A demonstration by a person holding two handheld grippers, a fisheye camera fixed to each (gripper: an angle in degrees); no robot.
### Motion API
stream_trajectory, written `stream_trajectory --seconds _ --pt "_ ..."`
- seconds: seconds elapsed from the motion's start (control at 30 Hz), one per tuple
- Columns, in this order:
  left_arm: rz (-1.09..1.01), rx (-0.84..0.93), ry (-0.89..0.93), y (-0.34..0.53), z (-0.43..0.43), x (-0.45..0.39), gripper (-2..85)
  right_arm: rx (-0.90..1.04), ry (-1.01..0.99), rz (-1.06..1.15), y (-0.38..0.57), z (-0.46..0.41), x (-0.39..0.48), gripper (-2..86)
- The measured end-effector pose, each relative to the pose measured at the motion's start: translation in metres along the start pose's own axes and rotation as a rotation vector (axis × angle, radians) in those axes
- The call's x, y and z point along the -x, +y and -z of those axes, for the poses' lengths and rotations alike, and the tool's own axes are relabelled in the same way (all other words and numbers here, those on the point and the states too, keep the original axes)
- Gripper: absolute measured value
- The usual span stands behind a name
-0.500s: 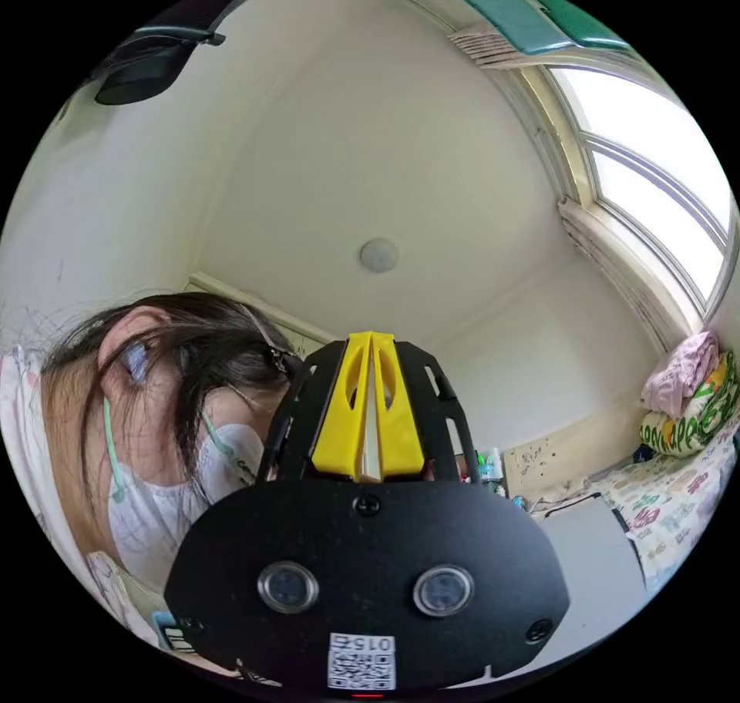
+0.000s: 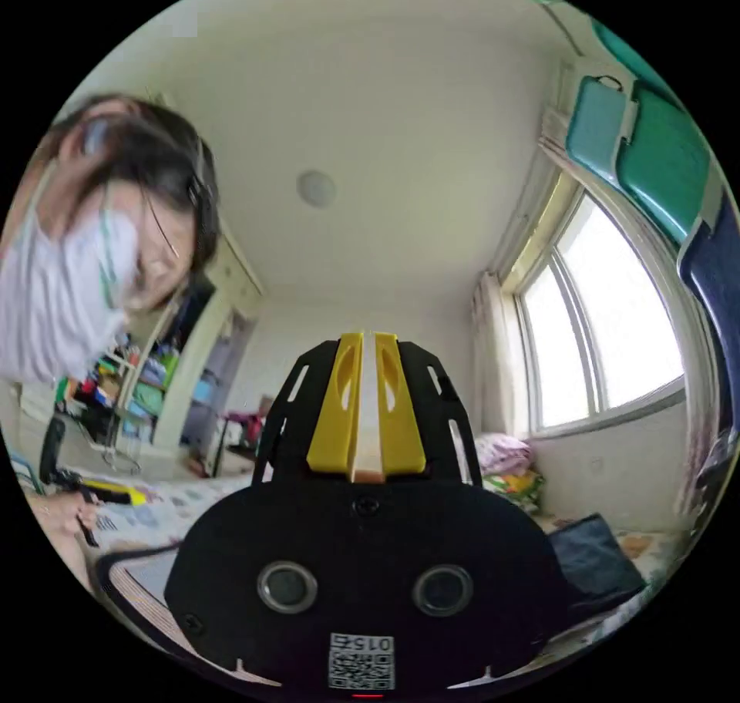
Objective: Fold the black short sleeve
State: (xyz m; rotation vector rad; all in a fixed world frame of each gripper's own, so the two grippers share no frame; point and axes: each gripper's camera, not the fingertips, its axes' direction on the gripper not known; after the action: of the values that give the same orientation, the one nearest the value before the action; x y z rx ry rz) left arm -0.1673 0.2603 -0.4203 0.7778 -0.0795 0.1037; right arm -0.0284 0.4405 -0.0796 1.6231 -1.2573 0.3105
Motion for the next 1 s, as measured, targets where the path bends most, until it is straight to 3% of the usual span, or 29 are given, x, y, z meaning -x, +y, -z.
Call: stream_trajectory --seconds 0.17,0.23,0.33,0.57,0.67,0.83,1.0 --pt "-0.086 0.026 0.176 0.005 -0.067 0.016 6.0 0.639 0.242 0.114 0.158 -0.177 -0.117 9.9" --pt "-0.120 0.049 0.257 0.003 -0.099 0.028 6.8 0.991 0.327 0.071 0.256 -0.260 -0.188 11.1" --pt "-0.124 0.071 0.352 0.002 -0.132 0.046 7.4 1.225 0.405 0.172 0.354 -0.337 -0.235 11.5" --pt "-0.071 0.122 0.471 0.012 -0.156 0.098 8.2 1.469 0.585 0.203 0.495 -0.457 -0.302 13.9" --pt "0.017 0.188 0.632 0.015 -0.161 0.127 10.0 1.553 0.655 0.171 0.533 -0.480 -0.328 12.5" --pt "-0.002 0.261 0.708 -0.001 -0.154 0.158 10.7 1.428 0.684 0.024 0.510 -0.482 -0.348 4.6" --pt "0.017 0.201 0.732 -0.034 -0.130 0.191 10.7 1.225 0.597 -0.200 0.418 -0.462 -0.354 3.8"
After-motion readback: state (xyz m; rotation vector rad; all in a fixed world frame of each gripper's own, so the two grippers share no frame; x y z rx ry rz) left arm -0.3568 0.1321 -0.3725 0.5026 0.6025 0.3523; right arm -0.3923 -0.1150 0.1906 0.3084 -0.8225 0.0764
